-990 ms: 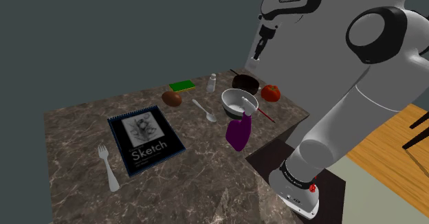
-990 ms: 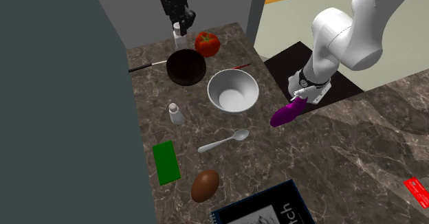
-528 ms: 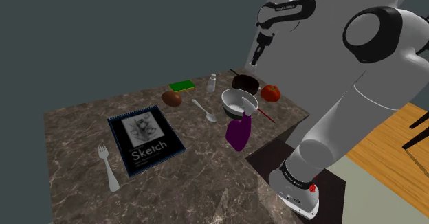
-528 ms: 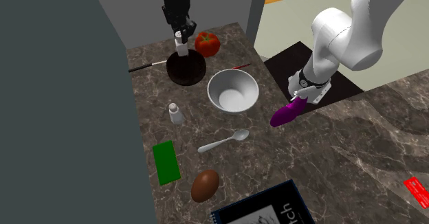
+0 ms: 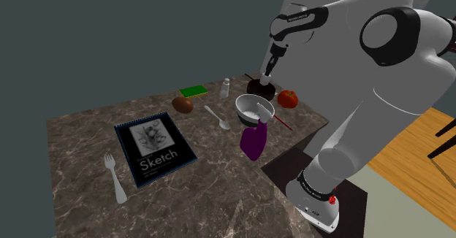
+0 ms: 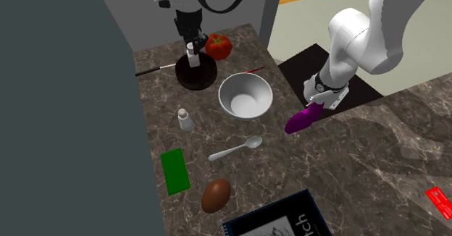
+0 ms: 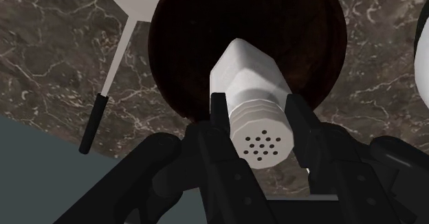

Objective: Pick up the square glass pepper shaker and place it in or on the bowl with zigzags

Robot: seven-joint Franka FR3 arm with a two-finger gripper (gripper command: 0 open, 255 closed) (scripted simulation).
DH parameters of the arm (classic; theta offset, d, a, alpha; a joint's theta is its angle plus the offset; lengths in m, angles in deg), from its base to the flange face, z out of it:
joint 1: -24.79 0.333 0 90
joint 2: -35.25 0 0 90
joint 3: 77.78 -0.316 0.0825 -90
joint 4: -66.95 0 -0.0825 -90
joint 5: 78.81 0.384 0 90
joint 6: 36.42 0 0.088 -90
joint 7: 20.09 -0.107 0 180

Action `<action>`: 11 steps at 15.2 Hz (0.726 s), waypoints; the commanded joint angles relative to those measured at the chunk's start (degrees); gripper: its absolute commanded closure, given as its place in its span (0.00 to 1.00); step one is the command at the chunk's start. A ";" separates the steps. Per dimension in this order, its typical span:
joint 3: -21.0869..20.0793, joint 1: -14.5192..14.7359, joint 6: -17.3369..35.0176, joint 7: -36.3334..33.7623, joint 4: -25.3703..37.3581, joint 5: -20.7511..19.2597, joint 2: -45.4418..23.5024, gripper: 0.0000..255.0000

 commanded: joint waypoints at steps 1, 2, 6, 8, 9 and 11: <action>0.04 -0.03 1.85 0.26 -1.19 0.36 -0.69 1.00; 0.04 -0.03 1.85 0.26 -1.20 0.36 -0.68 1.00; 0.04 -0.03 1.85 0.26 -1.19 0.36 -0.69 1.00; 0.04 -0.03 1.85 0.26 -1.19 0.36 -0.69 1.00; 0.04 -0.03 1.85 0.26 -1.19 0.36 -0.69 0.00; 0.04 -0.03 1.85 0.26 -1.19 0.36 -0.69 0.00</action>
